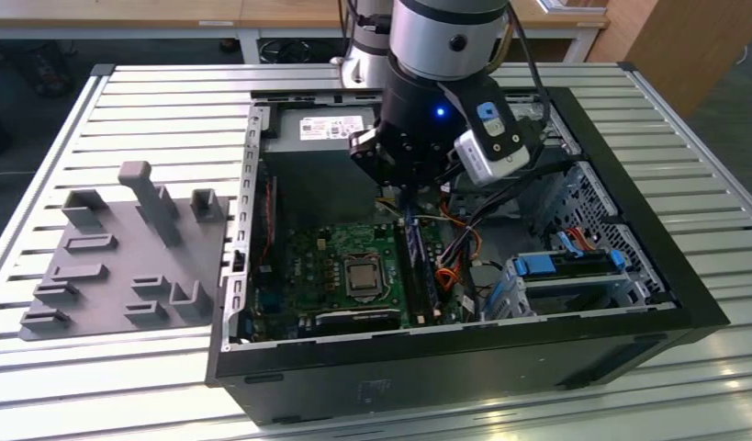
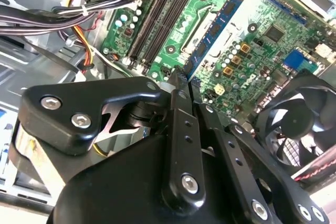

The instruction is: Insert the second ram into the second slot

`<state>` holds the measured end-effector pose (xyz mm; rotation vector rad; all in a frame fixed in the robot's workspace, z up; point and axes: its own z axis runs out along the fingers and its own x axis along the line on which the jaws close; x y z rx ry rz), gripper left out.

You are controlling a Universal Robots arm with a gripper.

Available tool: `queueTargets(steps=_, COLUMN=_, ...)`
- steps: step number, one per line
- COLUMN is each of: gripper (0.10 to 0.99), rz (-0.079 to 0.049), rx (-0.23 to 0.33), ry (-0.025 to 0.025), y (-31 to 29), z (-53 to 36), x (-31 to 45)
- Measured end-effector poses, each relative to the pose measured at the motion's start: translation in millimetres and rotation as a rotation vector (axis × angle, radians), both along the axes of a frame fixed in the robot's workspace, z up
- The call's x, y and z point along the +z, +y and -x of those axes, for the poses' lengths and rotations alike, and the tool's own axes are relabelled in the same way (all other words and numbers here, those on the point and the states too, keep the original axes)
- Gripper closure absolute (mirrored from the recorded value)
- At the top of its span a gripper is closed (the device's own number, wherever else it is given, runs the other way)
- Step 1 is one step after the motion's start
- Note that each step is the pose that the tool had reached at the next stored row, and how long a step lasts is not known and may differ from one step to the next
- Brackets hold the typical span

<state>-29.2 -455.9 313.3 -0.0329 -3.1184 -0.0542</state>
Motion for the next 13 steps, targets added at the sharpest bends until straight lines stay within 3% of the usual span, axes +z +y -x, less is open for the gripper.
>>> queueTargets(steps=13, gripper=0.949, rz=-0.001, rx=0.017, ry=0.0001, y=0.0, z=-4.7, x=-14.0)
